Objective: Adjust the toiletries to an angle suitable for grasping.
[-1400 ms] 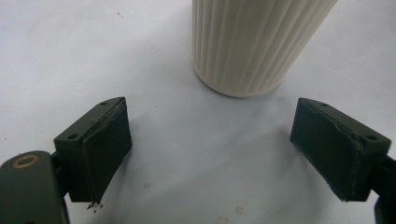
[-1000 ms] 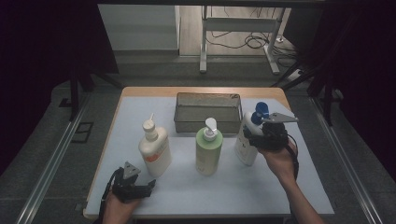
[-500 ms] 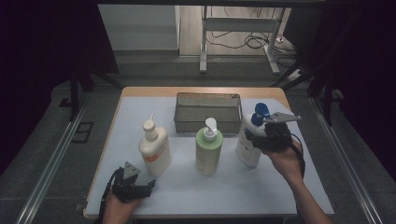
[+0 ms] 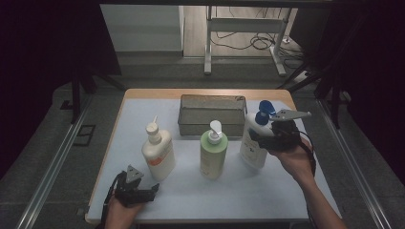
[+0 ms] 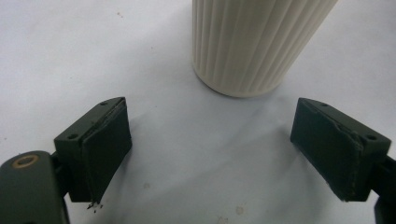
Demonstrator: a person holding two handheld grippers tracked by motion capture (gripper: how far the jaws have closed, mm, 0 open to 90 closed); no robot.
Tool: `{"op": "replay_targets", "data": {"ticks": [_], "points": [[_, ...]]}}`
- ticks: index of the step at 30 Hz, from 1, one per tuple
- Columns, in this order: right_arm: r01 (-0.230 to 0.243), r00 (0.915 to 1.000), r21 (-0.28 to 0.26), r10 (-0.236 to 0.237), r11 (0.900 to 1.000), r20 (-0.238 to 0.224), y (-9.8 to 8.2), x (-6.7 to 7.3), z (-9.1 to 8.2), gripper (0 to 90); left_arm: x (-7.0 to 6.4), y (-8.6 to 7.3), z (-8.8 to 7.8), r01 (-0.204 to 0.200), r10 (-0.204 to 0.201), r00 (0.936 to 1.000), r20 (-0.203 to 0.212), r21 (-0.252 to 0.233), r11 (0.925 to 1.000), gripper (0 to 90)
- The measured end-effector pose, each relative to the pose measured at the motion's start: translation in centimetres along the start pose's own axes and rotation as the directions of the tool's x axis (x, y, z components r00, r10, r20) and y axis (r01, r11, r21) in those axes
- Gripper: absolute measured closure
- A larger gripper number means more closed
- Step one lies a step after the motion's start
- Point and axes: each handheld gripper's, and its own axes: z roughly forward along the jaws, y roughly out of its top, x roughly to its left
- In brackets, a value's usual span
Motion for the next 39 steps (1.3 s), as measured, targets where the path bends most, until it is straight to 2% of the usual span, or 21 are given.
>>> {"op": "replay_targets", "data": {"ticks": [12, 14, 19, 28, 39], "points": [[0.018, 0.9990, -0.017, -0.019, 1.000, -0.042, 2.0, 0.2, -0.2, 40.3, 0.0, 0.0, 0.0, 0.000, 0.000, 1.0000, 0.000, 0.000, 1.0000, 12.1], [0.035, 0.9977, -0.027, -0.036, 0.999, -0.057, 2.7, 0.3, -0.3, 40.3, 0.0, 0.0, 0.0, 0.000, 0.000, 1.0000, 0.000, 0.000, 1.0000, 12.1], [0.049, 0.9968, -0.034, -0.051, 0.998, -0.061, 3.7, 0.4, -0.2, 40.3, 0.0, 0.0, 0.0, 0.000, 0.000, 1.0000, 0.000, 0.000, 1.0000, 12.1], [0.067, 0.9946, -0.055, -0.071, 0.996, -0.075, 6.1, 0.7, 0.7, 40.4, 0.0, 0.0, 0.0, 0.001, -0.001, 1.0000, 0.001, 0.000, 1.0000, 12.1], [0.066, 0.9929, -0.085, -0.074, 0.994, -0.094, 8.4, 0.7, 1.8, 40.4, 0.0, 0.0, 0.0, 0.001, -0.001, 1.0000, 0.000, 0.000, 1.0000, 12.1]]}}
